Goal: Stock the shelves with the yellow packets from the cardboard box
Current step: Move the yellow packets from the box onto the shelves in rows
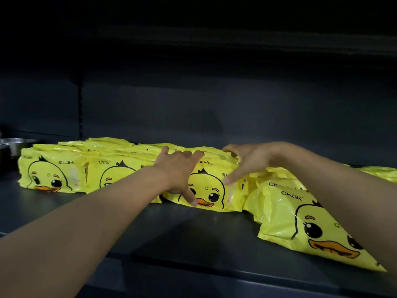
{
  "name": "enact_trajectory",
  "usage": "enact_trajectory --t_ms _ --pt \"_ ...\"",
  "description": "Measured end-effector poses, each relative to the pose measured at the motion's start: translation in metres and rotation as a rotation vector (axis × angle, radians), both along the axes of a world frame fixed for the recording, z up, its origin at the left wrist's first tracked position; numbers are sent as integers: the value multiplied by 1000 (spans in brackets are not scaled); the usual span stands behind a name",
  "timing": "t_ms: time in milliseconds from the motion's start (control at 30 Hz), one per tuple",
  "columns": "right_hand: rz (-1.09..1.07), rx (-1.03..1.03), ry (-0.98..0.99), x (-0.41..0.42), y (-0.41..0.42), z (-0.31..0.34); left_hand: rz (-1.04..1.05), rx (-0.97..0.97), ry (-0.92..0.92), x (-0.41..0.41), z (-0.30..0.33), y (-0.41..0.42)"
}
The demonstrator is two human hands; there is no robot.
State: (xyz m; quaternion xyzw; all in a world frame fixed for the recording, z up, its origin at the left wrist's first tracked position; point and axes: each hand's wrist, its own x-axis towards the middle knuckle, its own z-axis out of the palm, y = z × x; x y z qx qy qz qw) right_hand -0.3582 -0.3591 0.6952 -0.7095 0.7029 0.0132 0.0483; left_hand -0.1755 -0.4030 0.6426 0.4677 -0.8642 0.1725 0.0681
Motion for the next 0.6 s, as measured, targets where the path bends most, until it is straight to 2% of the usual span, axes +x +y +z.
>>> enact_trajectory --t_ms 67,100,167,300,467,600 --pt "30 -50 -195 -4 1 8 1 73 97 5 5 3" --pt "44 -90 -221 -4 -1 10 6 92 131 7 8 4" --pt "43 -155 -129 -2 -12 8 24 100 128 9 11 7" --pt "31 -112 17 5 -30 -4 48 60 22 8 4 8" --pt "48 -161 4 2 -38 -6 36 -87 -39 8 -5 6" --pt "54 -254 -36 -3 -40 -6 -22 -1 33 6 4 0"
